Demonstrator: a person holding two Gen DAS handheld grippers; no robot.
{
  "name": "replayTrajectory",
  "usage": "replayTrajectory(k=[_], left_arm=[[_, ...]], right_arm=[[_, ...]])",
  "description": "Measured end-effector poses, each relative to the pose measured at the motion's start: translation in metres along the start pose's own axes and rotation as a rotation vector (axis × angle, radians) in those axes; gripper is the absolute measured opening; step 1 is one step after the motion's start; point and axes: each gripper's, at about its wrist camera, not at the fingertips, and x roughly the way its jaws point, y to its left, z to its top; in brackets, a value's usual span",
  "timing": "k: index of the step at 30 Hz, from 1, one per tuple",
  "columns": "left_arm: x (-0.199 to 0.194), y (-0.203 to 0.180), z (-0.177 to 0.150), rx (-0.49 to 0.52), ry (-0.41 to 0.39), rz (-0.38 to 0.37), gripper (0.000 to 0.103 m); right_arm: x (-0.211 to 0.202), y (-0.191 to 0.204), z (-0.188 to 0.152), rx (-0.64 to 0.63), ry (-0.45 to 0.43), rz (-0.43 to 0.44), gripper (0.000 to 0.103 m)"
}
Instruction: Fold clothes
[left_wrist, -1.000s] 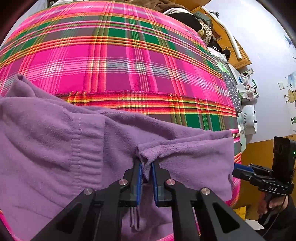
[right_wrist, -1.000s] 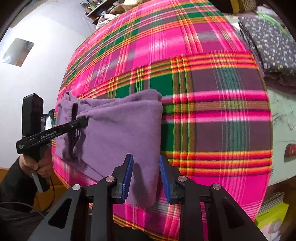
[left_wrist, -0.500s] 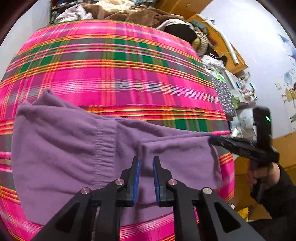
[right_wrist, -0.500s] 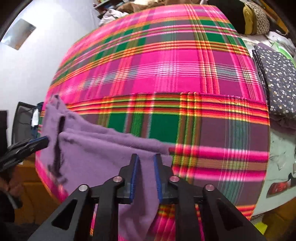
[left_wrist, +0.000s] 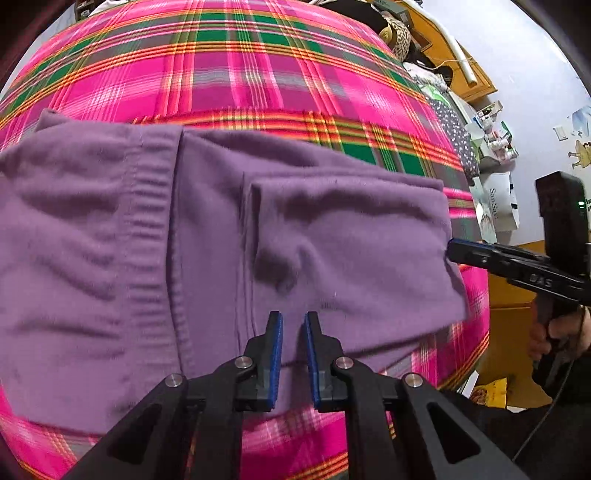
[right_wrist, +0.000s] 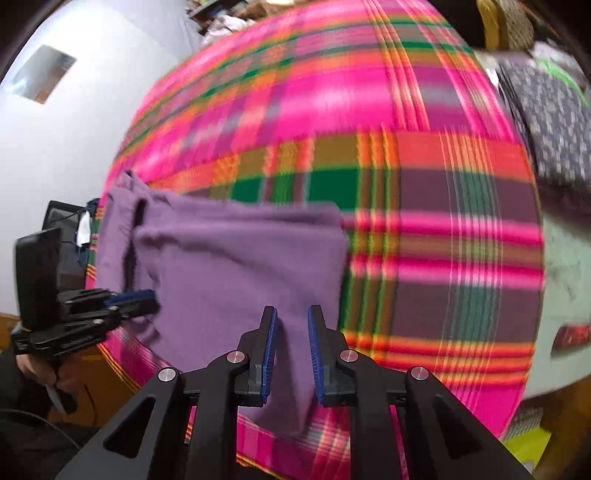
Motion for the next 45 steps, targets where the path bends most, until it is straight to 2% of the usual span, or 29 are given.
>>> replayTrajectory(k=[5, 10, 12, 15, 20, 26, 32, 35, 39, 44, 45], left_arm=[[-0.018, -0.014, 0.014, 0.045, -0.052, 0.004, 0.013], [-0.015, -0.017, 0.052, 0.039, -0.114, 0.031, 0.013], [-0.007, -0.01, 0.06, 0.022, -0.101, 0.032, 0.013], [0.008, -0.002, 0.063, 0.004, -0.063, 0.026, 0.006], [-0.006, -0.005, 0.052, 0.025, -0.069, 0.04, 0.006], [-0.012, -0.007, 0.027, 0.007, -0.049, 0.034, 0.006], [-0.021, -0.021, 0.018, 0.05, -0.064, 0.086, 0.006], [-0.013, -0.023, 0.014, 0.08, -0.037, 0.123, 0.006], [0.001, -0.023, 0.008, 0.114, 0.008, 0.156, 0.006], [0.001, -0.026, 0.006, 0.167, -0.005, 0.157, 0.007], [0.001, -0.025, 0.005, 0.175, -0.008, 0.153, 0.007]], right_arm=[[-0.01, 0.001, -0.004, 0.0, -0.026, 0.017, 0.019], [-0.008, 0.012, -0.01, -0.03, -0.012, 0.024, 0.019], [-0.001, 0.012, -0.016, -0.031, 0.013, 0.018, 0.019], [0.003, 0.01, -0.023, -0.024, 0.031, 0.013, 0.017], [-0.012, 0.014, -0.028, -0.04, 0.008, 0.01, 0.019], [0.0, 0.005, -0.038, -0.007, 0.05, -0.001, 0.017], [0.003, 0.01, -0.035, -0.018, 0.072, -0.027, 0.018], [0.004, 0.015, -0.037, -0.012, 0.057, -0.052, 0.019], [0.006, 0.023, -0.041, -0.003, 0.029, -0.091, 0.026], [0.007, 0.037, -0.047, -0.027, -0.017, -0.151, 0.033], [0.008, 0.039, -0.048, -0.022, -0.025, -0.156, 0.037]])
